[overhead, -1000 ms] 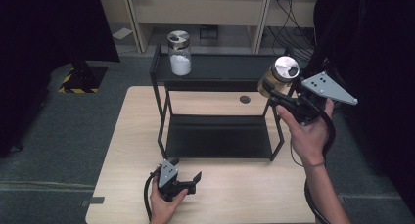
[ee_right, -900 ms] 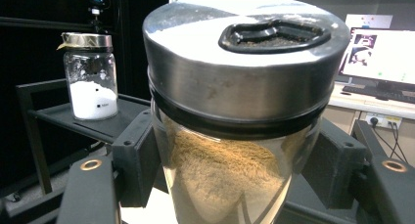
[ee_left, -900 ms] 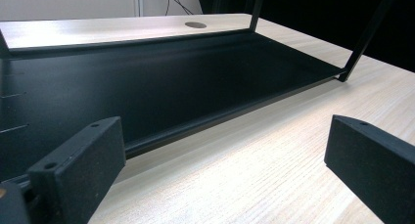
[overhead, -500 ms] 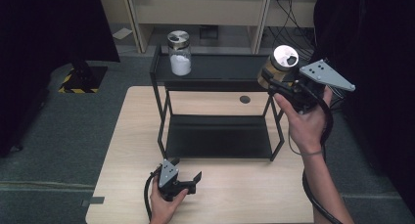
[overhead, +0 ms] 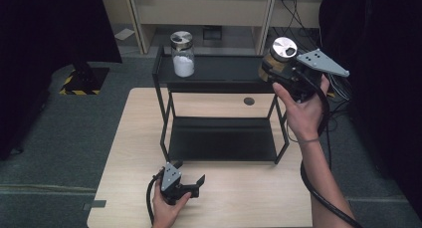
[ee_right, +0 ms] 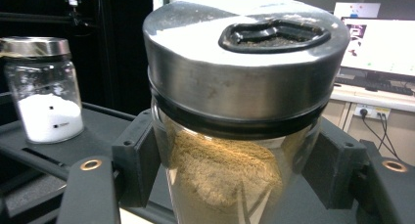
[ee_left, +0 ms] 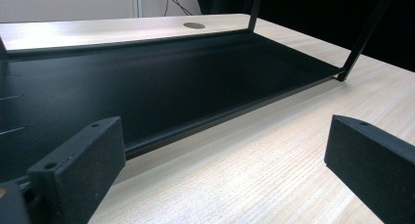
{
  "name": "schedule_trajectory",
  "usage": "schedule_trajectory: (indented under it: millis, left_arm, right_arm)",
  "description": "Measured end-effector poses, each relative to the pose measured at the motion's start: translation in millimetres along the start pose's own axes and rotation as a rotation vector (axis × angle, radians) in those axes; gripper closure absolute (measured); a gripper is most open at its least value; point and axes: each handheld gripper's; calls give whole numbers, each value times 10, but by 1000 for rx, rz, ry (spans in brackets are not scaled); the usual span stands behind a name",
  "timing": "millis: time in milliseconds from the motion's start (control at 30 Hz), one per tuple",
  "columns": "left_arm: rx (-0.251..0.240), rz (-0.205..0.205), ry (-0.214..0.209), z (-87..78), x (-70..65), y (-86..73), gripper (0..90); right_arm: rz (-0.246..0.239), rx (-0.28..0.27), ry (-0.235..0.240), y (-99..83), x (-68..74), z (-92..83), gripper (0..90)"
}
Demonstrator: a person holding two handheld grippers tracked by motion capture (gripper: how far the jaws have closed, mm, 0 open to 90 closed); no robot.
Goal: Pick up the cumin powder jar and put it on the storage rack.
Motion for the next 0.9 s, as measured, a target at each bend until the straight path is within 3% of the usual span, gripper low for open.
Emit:
schedule_trajectory:
  millis: [400, 900]
  left_arm:
    - [-1, 2, -2, -3, 2, -1, 9]
    - [1, 2, -1, 0, -3, 2, 9]
  right_arm:
    - [13, 35, -32, 32, -34, 196, 314]
    - [16, 123, -61, 164, -107, 373, 314]
Point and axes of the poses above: each handheld gripper's, and its own axes: z roughly forward along the jaws, y roughly out of its top, x roughly to its left, and after that the axes turned 3 degrees about -x, right-handed
